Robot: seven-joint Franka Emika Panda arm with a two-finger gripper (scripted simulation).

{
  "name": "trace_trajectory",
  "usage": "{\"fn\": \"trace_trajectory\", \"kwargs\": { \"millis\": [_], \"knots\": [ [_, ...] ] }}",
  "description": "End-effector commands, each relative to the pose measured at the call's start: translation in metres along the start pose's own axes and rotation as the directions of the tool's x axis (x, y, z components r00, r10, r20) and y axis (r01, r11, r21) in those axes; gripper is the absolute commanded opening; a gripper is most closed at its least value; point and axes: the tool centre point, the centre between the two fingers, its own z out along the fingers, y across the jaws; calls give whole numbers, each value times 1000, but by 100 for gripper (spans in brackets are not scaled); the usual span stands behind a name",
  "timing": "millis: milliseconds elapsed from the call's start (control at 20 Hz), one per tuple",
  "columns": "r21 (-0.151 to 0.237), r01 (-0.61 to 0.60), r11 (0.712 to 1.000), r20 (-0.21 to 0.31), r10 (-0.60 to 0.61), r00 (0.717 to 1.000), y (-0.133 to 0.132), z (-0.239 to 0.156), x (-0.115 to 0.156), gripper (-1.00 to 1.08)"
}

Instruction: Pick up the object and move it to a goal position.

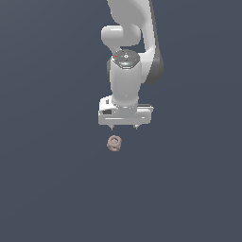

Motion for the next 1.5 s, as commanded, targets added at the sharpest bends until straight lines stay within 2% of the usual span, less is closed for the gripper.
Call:
{"fn": "trace_trajectory", "kwargs": {
  "millis": [0, 500, 750, 1100, 1450],
  "knots": [
    [0, 0, 1000, 0, 0, 1000, 0, 0, 0, 100],
    [-3, 72, 997, 15, -72, 997, -12, -1, -6, 100],
    [-3, 59, 998, 15, -59, 998, -10, 1, -6, 100],
    [1, -49, 999, 17, 49, 999, 8, 31, -4, 100],
    [-3, -209, 978, 20, 209, 978, 37, 76, -4, 100]
  ]
}}
